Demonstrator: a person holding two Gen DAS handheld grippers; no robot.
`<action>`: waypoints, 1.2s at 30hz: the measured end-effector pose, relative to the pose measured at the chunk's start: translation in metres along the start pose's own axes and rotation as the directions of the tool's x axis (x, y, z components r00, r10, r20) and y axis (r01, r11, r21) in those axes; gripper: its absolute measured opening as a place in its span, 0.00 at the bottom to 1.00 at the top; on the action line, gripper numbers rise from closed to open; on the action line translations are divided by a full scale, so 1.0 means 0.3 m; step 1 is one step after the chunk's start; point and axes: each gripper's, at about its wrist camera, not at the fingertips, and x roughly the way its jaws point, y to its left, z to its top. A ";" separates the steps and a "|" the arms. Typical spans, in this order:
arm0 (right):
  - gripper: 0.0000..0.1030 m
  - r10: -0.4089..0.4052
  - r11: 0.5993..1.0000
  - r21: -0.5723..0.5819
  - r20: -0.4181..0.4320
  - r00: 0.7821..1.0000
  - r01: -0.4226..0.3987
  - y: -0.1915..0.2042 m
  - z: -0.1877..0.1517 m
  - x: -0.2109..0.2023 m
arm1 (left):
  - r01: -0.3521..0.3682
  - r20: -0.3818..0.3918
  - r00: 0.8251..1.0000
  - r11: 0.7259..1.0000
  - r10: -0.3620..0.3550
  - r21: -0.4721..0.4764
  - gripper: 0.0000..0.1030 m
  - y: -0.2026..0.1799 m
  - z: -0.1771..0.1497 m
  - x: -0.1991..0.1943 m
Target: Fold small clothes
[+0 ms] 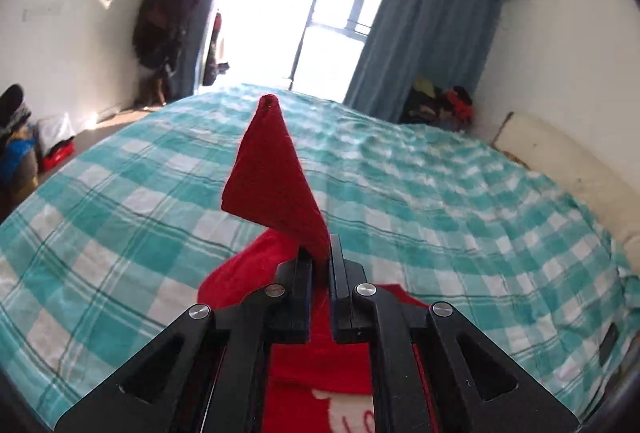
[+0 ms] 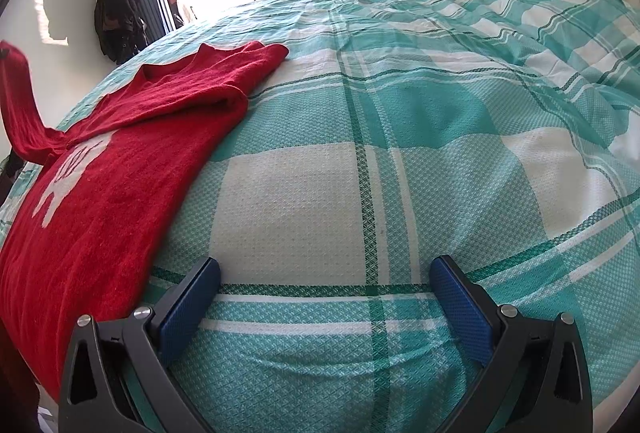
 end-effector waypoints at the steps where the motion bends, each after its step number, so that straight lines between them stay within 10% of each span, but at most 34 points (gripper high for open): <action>1: 1.00 0.002 1.000 0.001 -0.001 1.000 -0.002 -0.002 0.000 0.000 | 0.037 -0.026 0.999 0.997 -0.036 0.064 0.06 -0.109 -0.031 0.038; 5: 1.00 0.006 1.000 0.002 -0.005 1.000 -0.006 -0.003 0.003 0.002 | 0.151 -0.313 0.947 0.956 -0.068 0.251 0.65 -0.415 -0.315 0.259; 11: 1.00 0.022 1.000 0.004 -0.013 1.000 -0.022 -0.008 0.007 0.003 | 0.195 -0.518 0.855 0.945 -0.033 0.261 0.53 -0.348 -0.683 0.142; 19: 1.00 0.058 0.998 0.005 -0.071 0.996 -0.057 -0.021 0.035 0.000 | -0.068 -0.452 0.874 0.965 0.180 0.253 0.53 0.153 -0.547 0.141; 28: 1.00 0.032 0.999 0.005 -0.048 0.998 -0.032 -0.010 0.021 -0.003 | -0.154 -0.337 0.870 0.847 0.361 0.509 0.60 0.143 -0.568 0.363; 29: 1.00 0.033 0.999 0.004 -0.056 0.998 -0.032 -0.009 0.026 -0.006 | -0.186 -0.310 0.870 0.838 0.383 0.513 0.49 0.147 -0.562 0.377; 30: 1.00 0.035 0.999 0.001 -0.071 0.997 -0.035 -0.012 0.038 -0.008 | -0.203 -0.312 0.869 0.852 0.384 0.482 0.09 0.166 -0.549 0.385; 32: 0.95 0.040 0.999 0.010 -0.107 0.993 -0.039 -0.017 0.070 -0.032 | -0.218 -0.340 0.880 0.918 0.332 0.333 0.06 0.234 -0.517 0.372; 36: 0.94 0.187 0.971 0.152 -0.018 0.982 -0.182 -0.039 0.201 -0.134 | -0.204 -0.359 0.887 0.945 0.289 0.255 0.06 0.294 -0.531 0.350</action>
